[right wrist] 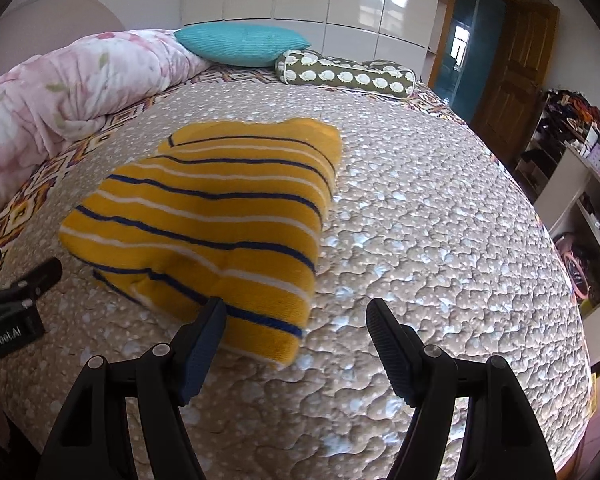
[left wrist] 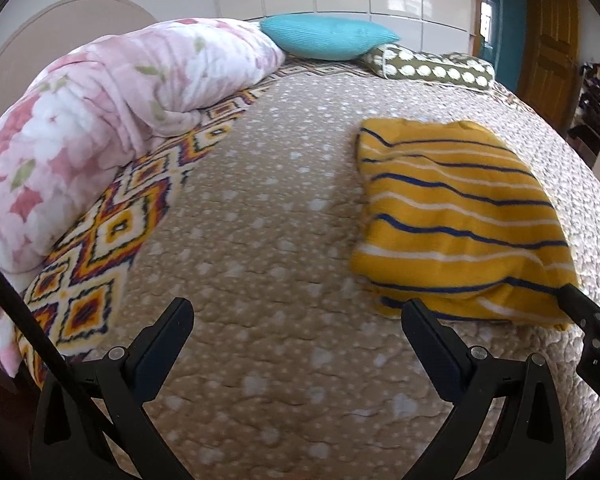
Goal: Fold small clothes
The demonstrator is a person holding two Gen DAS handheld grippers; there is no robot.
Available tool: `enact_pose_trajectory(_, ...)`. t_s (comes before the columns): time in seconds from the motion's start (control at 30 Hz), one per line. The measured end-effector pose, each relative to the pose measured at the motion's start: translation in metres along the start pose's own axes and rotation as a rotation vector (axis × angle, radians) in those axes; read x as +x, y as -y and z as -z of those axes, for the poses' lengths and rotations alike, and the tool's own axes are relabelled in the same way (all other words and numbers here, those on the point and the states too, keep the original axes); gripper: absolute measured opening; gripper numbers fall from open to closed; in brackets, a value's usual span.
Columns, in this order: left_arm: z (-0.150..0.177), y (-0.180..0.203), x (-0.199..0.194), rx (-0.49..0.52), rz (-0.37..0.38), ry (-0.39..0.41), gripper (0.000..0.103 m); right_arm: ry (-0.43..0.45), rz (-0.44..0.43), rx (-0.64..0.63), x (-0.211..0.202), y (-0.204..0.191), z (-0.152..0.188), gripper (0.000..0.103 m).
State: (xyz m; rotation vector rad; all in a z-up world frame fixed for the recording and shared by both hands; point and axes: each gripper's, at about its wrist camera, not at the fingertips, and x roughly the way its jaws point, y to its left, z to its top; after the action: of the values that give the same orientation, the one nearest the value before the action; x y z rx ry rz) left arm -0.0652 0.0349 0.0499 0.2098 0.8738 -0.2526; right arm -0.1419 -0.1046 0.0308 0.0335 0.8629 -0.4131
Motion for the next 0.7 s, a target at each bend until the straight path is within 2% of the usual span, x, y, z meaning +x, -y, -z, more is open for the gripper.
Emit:
enact_pose_trajectory(0.27, 0.0052, 0.0119, 0.0035, 0.023, 0.004, -0.02, 0.103, 0.001, 0.012, 0.014, 0.0018, 0.012, 0.0059, 0.08)
enact_pose_trajectory(0.7, -0.0016, 0.0076, 0.0056, -0.02, 0.041, -0.025, 0.103, 0.007, -0.02, 0.003, -0.0031, 0.0029, 0.0056, 0.08)
